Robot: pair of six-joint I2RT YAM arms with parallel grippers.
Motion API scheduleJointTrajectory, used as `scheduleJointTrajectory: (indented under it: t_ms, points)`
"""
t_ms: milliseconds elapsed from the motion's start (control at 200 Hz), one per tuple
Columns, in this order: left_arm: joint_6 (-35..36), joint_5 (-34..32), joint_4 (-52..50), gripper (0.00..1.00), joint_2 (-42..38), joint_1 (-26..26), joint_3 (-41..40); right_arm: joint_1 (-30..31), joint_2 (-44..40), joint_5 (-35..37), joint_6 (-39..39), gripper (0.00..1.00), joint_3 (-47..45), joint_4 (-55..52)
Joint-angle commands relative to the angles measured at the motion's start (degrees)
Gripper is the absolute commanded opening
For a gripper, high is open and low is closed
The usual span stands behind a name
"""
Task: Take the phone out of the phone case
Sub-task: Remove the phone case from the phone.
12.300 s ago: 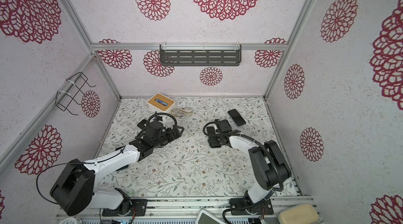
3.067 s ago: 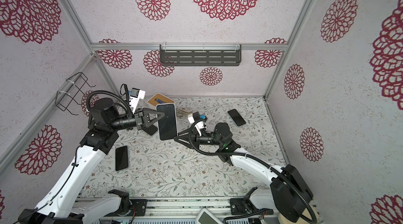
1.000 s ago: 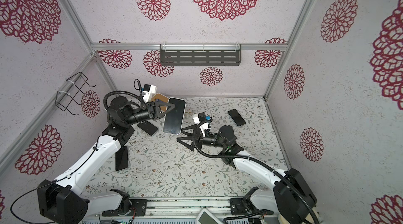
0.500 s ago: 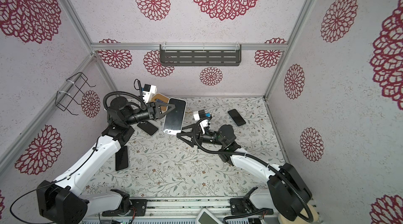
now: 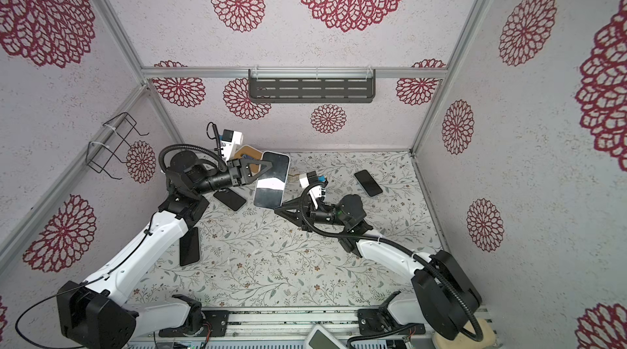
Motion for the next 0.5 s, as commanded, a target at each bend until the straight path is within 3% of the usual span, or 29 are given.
scheduleJointTrajectory:
  t_ms: [0,240,495]
  points:
    - [-1.0,-1.0,-0.9,0.0,0.2,-0.9,1.2,-0.3,-1.0,0.3,-3.5,0.04,1.7,3.8]
    - [0.2,-4.7,-10.7,0.0,3.7,-2.7,4.1,-0.3,-2.1,-1.7,-11.8,0.02,2.7,2.3]
    - [-3.3,-6.3,-9.4,0.0,7.9,-5.3,3.1,-1.4,-1.9,-2.8,-21.3,0.0,7.1,-3.2]
